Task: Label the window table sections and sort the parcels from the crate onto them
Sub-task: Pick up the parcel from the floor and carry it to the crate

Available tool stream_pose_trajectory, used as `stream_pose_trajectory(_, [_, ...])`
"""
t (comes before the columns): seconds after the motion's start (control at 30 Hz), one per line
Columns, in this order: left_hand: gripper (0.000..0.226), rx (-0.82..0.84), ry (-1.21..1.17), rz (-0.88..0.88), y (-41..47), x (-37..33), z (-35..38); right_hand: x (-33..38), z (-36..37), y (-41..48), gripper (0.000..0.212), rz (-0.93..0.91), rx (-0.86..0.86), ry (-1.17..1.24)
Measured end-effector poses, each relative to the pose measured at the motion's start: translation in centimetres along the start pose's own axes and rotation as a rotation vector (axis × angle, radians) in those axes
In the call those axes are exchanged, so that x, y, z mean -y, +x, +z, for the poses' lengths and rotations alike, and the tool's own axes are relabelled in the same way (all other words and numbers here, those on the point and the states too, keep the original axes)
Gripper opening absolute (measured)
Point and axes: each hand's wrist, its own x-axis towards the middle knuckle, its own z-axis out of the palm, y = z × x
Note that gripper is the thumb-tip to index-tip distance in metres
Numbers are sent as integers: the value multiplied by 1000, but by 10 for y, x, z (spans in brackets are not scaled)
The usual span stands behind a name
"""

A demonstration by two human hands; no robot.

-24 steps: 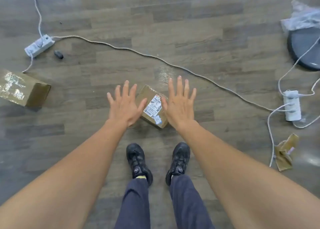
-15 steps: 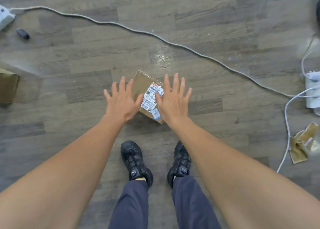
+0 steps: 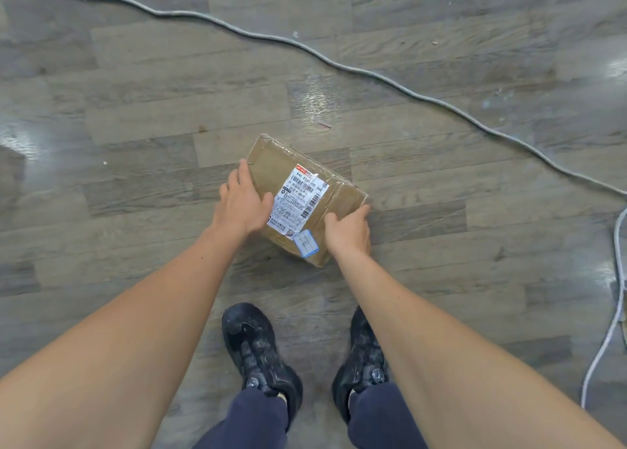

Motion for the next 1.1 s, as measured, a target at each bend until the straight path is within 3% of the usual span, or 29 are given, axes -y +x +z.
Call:
stream_pose_trajectory(0.17, [76, -51, -213, -191, 9, -2, -7, 6, 0, 3, 75, 126, -15, 208])
stream_pose_trajectory(0.33, [52, -15, -239, -233, -15, 11, -23, 8, -19, -20, 64, 84, -50, 165])
stream_pose_trajectory(0.5, [48, -3, -390, -316, -58, 2, -59, 31, -60, -64, 63, 10, -56, 111])
stream_pose_trajectory(0.67, [40, 11, -516, -298, -104, -25, -128, 74, -118, -113, 40, -98, -93, 79])
stream_pose_trajectory(0.8, [28, -5, -565, -241, -149, -51, -195, 115, -167, -168, 46, -178, -141, 61])
stream_pose_trajectory(1.1, [27, -169, -714, -117, -255, -109, -390, 232, -285, -331, 51, -444, -245, 143])
